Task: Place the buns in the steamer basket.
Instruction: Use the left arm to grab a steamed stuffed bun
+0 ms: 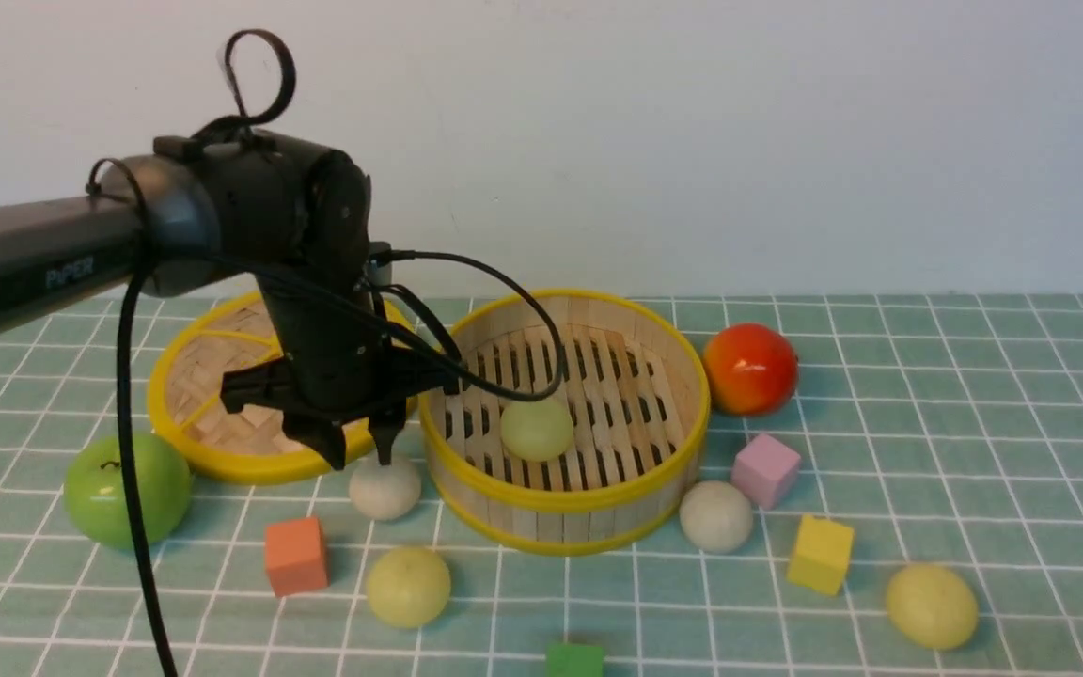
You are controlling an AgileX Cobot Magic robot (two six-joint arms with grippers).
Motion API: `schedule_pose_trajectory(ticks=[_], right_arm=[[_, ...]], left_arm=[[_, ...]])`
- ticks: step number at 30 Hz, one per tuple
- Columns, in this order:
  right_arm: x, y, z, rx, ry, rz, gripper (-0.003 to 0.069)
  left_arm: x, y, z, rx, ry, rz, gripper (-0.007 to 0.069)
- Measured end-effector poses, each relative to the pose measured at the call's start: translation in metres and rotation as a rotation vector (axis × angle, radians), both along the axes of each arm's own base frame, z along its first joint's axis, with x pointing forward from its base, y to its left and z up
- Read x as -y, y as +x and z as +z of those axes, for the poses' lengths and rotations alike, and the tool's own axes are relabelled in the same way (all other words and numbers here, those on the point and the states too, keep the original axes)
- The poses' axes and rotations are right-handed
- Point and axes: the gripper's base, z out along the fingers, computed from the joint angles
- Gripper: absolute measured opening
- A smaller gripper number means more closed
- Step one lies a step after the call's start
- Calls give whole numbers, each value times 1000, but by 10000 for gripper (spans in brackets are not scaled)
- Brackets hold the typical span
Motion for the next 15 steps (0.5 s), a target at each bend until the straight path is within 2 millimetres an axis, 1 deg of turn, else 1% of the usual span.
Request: schedule_pose_trajectory(ticks=[3, 7, 9, 13, 15], right_arm=[[0, 0, 0, 0, 0, 0, 239], [0, 0, 0, 0, 0, 0, 239], [0, 0, 0, 0, 0, 0, 239], [0, 0, 0, 0, 0, 0, 239], [0, 0, 0, 0, 0, 0, 239]], left_arm=[[3, 3, -11, -12, -17, 7, 279], [5, 6, -20, -11, -21, 8, 272], [5, 7, -21, -8, -21, 7, 260], [5, 7, -23, -10, -20, 7, 197], [5, 7, -24, -13, -17, 6, 141]])
